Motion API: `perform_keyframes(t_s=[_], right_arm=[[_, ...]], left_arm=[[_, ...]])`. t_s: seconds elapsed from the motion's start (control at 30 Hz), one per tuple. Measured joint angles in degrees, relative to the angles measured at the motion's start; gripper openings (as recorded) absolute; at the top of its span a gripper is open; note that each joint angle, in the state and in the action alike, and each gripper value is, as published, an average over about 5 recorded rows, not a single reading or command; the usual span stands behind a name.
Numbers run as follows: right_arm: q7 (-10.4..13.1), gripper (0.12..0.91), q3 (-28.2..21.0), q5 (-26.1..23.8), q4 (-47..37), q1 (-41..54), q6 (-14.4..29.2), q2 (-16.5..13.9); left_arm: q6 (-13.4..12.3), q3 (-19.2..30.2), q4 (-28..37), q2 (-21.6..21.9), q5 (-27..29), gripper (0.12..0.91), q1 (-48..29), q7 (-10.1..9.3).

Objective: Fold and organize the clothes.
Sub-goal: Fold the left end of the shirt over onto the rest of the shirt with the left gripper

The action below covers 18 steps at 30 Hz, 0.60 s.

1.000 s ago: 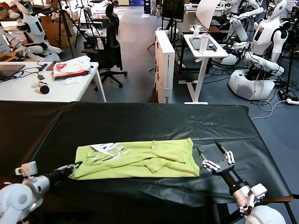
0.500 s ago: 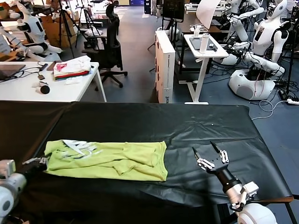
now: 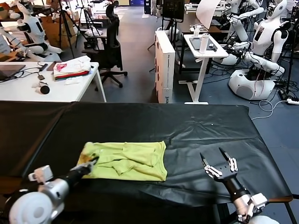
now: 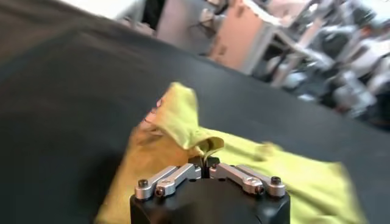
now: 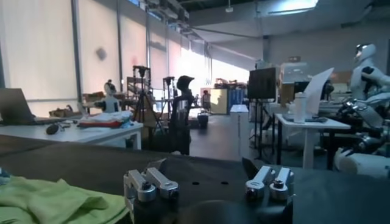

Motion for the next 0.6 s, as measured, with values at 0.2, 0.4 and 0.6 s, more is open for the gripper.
perform_keyframes(t_s=[0.2,0.4,0.6], right_arm=[[0.0,0.907,1.5,-0.5,0.5,-2.3,0.4,1.7],[0.0,0.907,1.5,-0.8,0.4,-2.7,0.5,2.2],[0.0,0.907,1.2,-0.8,0.0,-2.4,0.5,2.3]], left_arm=[[-0.1,5.2,0.0,-4.0,0.5,0.178,-4.1,-0.79],[-0.1,10.0,0.2,-7.5,3.2,0.178,-6.8,-1.83],[0.0,15.0,0.7,-10.9,6.5,0.178,-7.5,-1.95]])
